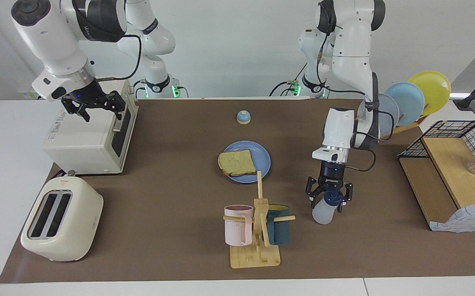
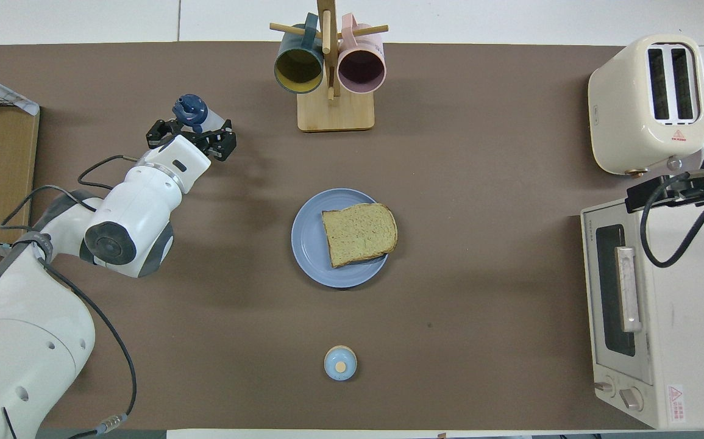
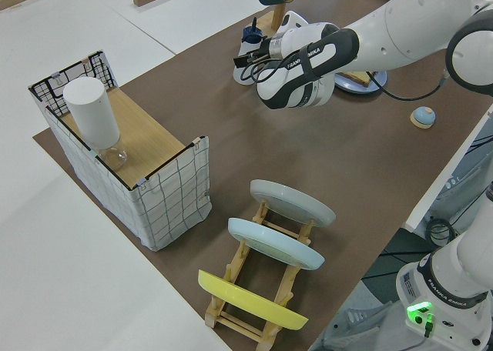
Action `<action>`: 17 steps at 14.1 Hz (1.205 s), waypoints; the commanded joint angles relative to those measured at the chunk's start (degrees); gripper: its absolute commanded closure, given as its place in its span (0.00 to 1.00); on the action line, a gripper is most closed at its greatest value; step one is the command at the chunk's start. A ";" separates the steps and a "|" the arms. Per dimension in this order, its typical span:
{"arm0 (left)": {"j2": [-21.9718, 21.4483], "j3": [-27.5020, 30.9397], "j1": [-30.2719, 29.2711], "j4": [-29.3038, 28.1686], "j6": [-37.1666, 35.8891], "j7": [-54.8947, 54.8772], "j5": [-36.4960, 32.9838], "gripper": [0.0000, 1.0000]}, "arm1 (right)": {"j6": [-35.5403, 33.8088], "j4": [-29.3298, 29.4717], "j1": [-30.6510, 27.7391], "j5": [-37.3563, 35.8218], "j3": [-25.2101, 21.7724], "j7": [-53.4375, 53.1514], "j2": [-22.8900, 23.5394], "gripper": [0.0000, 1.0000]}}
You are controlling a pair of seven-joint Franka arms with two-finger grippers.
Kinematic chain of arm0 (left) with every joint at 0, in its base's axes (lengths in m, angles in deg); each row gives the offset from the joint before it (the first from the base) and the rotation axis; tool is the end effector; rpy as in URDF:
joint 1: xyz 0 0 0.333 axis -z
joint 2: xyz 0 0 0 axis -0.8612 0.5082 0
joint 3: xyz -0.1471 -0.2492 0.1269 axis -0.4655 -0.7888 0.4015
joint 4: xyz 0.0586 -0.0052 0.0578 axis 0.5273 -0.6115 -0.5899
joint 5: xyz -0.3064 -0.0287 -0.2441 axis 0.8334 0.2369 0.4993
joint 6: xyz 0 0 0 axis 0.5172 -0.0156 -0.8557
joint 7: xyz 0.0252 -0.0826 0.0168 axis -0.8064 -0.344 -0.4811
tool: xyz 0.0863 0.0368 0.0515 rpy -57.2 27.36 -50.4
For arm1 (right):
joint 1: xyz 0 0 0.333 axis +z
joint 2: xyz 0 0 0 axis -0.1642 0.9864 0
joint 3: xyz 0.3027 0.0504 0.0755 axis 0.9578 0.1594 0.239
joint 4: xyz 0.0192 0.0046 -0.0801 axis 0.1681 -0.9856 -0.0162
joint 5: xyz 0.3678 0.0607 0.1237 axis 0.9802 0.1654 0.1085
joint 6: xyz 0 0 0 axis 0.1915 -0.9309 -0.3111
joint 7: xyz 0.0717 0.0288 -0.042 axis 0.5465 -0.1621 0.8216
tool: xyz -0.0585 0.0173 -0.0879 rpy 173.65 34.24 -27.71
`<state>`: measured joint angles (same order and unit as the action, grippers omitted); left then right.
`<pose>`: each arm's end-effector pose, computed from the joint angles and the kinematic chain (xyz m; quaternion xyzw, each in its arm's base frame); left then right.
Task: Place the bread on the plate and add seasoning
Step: 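Set the bottle upright on the table and open the left gripper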
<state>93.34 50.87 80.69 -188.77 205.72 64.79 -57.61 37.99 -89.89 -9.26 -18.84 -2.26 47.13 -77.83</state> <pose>0.6046 -0.1615 0.2962 0.8963 -0.1165 0.4233 0.0627 0.5427 -0.0135 0.5807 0.9986 0.0332 -0.0405 0.0110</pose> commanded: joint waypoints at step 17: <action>-26.75 -0.57 16.82 0.30 -52.46 16.74 -0.78 0.00 | 0.06 -0.42 -0.45 0.04 0.25 0.80 -0.62 0.00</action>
<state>66.14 50.13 96.80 -196.07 164.33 81.02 -58.40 37.99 -89.89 -9.26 -18.84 -2.26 47.13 -77.83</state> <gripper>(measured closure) 0.000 0.000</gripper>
